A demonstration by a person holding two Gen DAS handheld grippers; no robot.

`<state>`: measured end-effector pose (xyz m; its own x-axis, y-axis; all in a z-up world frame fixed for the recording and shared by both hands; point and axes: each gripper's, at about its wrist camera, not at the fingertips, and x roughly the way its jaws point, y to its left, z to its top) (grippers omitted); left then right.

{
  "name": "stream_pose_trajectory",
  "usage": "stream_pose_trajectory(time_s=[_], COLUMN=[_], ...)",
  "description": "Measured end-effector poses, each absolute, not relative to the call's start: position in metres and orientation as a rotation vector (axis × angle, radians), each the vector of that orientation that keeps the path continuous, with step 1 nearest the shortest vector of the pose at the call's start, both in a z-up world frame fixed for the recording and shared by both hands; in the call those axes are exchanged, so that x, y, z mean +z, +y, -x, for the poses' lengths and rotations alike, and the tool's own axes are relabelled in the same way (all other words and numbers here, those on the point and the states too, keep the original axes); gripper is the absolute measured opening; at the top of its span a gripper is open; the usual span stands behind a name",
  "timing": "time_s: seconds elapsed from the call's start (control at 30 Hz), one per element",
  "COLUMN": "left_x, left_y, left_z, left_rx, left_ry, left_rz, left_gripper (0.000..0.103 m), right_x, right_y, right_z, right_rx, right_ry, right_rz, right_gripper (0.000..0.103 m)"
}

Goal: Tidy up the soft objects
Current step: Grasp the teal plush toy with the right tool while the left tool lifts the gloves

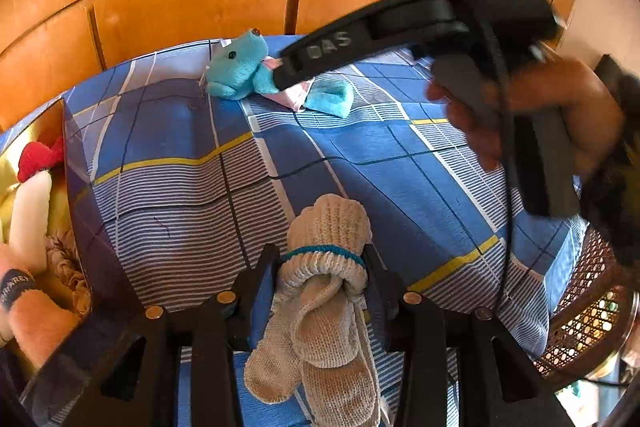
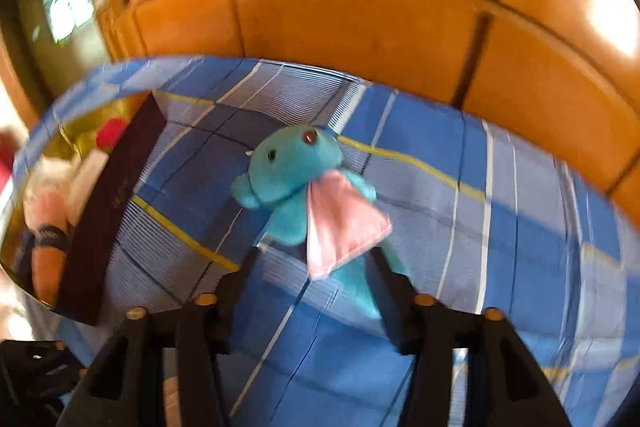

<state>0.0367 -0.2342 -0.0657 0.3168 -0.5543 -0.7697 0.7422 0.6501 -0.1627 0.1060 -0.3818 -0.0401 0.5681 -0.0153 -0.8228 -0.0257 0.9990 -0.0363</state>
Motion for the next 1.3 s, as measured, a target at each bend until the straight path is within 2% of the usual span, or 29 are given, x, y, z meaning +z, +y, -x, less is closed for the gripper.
stream_pose_trajectory(time_s=[0.17,0.3,0.33,0.37,0.47,0.57,0.7,0.97,1.3], left_x=[-0.071,-0.073,-0.074,-0.075,-0.075,-0.076,-0.076,-0.073,-0.046], left_y=[-0.23,-0.226,-0.228,-0.228,-0.228,-0.228,-0.226,-0.229,-0.209], left_z=[-0.04,-0.044,-0.044,-0.044,-0.043,-0.043,-0.043,-0.035,-0.02], left_rx=[-0.865,-0.864,-0.862,-0.861,-0.859,-0.858,-0.85,-0.812,-0.763], left_ry=[0.913,0.929,0.932,0.933,0.931,0.933,0.936,0.907,0.853], left_rz=[-0.189,-0.158,-0.151,-0.149,-0.147,-0.138,-0.123,-0.152,-0.153], left_gripper=[0.042,0.043,0.044,0.044,0.044,0.044,0.044,0.043,0.041], right_x=[-0.051,-0.067,-0.074,-0.076,-0.062,-0.042,-0.031,-0.082,-0.086], right_y=[-0.373,-0.375,-0.376,-0.376,-0.377,-0.374,-0.373,-0.374,-0.384], right_z=[-0.148,-0.169,-0.172,-0.171,-0.151,-0.12,-0.084,-0.044,-0.046], right_rx=[0.027,0.018,-0.006,-0.03,-0.054,-0.048,-0.036,-0.117,-0.095], right_ry=[1.042,1.098,1.114,1.106,1.019,0.961,0.992,1.095,1.061], right_rz=[0.203,0.219,0.211,0.207,0.175,0.162,0.126,0.191,0.108], right_gripper=[0.066,0.064,0.058,0.033,0.027,0.026,0.027,0.03,0.032])
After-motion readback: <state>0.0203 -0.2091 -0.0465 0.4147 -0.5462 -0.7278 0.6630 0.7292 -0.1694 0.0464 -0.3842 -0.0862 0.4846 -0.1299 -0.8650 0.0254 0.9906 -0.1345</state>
